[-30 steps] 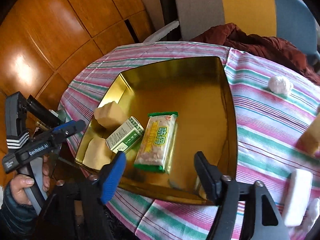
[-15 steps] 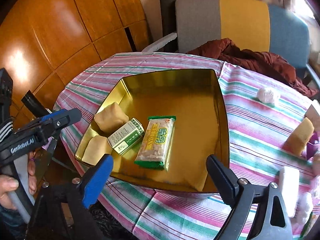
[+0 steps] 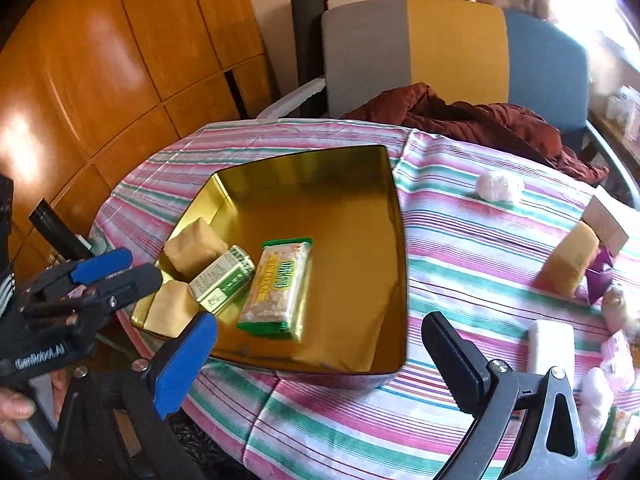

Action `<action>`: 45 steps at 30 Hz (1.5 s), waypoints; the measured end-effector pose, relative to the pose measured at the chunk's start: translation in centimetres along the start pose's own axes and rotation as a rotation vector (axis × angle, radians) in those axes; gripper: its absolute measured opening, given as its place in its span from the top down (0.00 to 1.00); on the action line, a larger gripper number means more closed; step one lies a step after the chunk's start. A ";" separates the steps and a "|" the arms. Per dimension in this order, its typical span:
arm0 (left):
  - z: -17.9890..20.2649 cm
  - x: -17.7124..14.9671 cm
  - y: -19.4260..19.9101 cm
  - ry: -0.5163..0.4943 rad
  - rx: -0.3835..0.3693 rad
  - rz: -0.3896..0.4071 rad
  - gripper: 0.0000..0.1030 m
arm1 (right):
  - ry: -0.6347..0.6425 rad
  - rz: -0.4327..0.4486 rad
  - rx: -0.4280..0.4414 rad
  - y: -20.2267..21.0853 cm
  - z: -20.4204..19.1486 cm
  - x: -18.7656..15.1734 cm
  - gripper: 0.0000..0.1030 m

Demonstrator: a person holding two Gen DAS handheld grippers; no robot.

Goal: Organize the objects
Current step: 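Withdraw both tools from the tray toward the remaining items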

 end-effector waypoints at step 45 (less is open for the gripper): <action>27.2 -3.3 -6.0 -0.468 -0.344 -0.247 0.29 | -0.689 0.120 -0.477 17.5 34.3 -10.3 0.00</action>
Point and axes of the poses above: each gripper's, at about its wrist camera, not at the fingertips, and y roughly against the way its jaws point, z to its right, x to its top, the point moved 9 cm from there along -y, roughly the way its jaws point, and after that the axes turned 5 degrees about x, right-handed, at the moved point
